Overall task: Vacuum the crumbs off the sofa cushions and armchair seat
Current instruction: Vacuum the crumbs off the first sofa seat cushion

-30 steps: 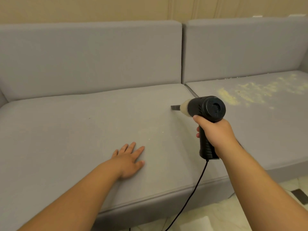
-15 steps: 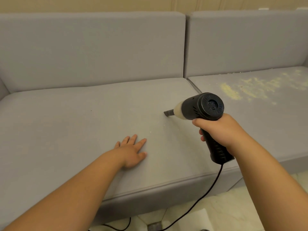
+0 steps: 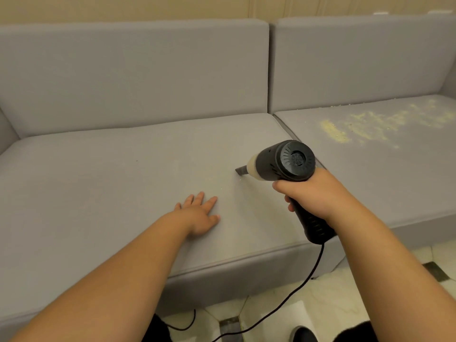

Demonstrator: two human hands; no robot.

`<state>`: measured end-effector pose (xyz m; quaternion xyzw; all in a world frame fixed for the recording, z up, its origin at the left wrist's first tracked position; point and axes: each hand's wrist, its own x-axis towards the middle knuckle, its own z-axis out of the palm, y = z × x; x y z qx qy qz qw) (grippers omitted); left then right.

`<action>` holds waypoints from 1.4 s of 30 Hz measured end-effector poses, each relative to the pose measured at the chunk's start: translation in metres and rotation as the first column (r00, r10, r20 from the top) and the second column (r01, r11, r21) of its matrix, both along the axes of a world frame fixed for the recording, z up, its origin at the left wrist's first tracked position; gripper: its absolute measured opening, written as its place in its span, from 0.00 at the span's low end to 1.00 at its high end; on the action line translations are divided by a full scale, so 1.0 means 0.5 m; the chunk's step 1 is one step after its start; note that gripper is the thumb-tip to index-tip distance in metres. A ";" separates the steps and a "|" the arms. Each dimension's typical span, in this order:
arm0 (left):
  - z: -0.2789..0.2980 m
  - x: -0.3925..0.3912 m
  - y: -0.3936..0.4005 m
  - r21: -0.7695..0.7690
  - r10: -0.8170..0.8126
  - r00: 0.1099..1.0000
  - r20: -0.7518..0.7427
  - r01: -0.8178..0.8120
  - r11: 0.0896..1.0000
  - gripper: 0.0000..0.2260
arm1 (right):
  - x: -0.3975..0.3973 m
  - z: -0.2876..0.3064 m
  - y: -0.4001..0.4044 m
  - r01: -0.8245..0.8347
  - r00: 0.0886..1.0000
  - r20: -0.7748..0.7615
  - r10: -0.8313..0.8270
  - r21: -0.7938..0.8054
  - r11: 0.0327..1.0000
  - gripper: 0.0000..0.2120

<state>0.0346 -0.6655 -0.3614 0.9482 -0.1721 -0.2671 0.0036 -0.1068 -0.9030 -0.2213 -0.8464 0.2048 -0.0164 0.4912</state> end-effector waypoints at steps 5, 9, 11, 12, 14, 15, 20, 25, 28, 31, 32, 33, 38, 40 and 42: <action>0.014 -0.040 -0.017 -0.002 -0.002 1.000 0.010 0.002 1.000 0.31 | -0.011 -0.005 0.049 -0.013 1.000 0.003 0.014 -0.104 0.995 0.08; 0.026 -0.073 0.001 -0.022 0.006 1.000 -0.003 -0.006 1.000 0.31 | -0.032 0.001 0.057 -0.029 1.000 -0.009 0.029 -0.061 0.998 0.10; 0.020 -0.079 0.017 0.008 0.033 0.999 -0.029 -0.033 0.999 0.31 | -0.042 0.004 0.053 -0.014 1.000 -0.009 0.014 0.000 1.000 0.10; 0.016 -0.084 0.025 0.023 0.051 0.998 -0.037 -0.051 0.998 0.32 | -0.050 0.007 0.054 -0.012 1.000 -0.006 0.012 0.027 1.000 0.10; 0.008 -0.087 0.036 0.042 0.076 0.996 -0.039 -0.074 0.996 0.33 | -0.065 0.010 0.055 -0.016 1.000 -0.002 0.016 0.066 0.998 0.09; 0.007 -0.089 0.039 0.046 0.084 0.996 -0.041 -0.082 0.996 0.34 | -0.072 0.011 0.055 -0.018 1.000 -0.001 0.018 0.080 0.997 0.08; 0.019 -0.107 0.043 0.067 0.080 0.995 -0.057 -0.076 0.995 0.34 | -0.095 0.013 0.060 -0.064 0.998 -0.011 0.065 0.097 0.993 0.07; 0.033 -0.123 0.027 0.057 0.039 0.998 -0.055 -0.035 0.998 0.33 | -0.100 0.012 0.057 -0.044 0.999 0.009 0.044 0.072 0.996 0.08; 0.037 -0.126 0.017 0.042 0.020 0.999 -0.047 -0.018 0.999 0.33 | -0.091 0.002 0.051 0.041 0.997 0.058 -0.040 -0.018 0.999 0.09; 0.041 -0.129 0.009 0.034 0.005 0.999 -0.043 -0.004 0.999 0.33 | -0.088 -0.003 0.039 0.114 0.989 0.099 -0.113 0.003 0.994 0.08; 0.042 -0.129 0.007 0.033 0.003 0.999 -0.043 -0.002 0.999 0.34 | -0.088 -0.002 0.035 0.113 0.988 0.096 -0.118 0.057 0.992 0.08; 0.041 -0.129 0.007 0.032 0.002 0.999 -0.045 0.000 0.999 0.34 | -0.090 -0.003 0.031 0.106 0.990 0.083 -0.115 0.108 0.989 0.08; 0.036 -0.125 0.008 0.039 0.000 0.999 -0.047 0.002 0.999 0.34 | -0.095 -0.001 0.031 0.073 0.996 0.043 -0.079 0.117 0.990 0.09; 0.034 -0.125 0.005 0.036 -0.002 0.999 -0.049 0.004 0.999 0.34 | -0.096 0.003 0.030 0.096 0.993 0.057 -0.103 0.122 0.988 0.09; 0.030 -0.125 0.003 0.043 -0.013 0.999 -0.045 0.015 0.999 0.34 | -0.096 0.006 0.023 0.124 0.989 0.069 -0.130 0.086 0.989 0.09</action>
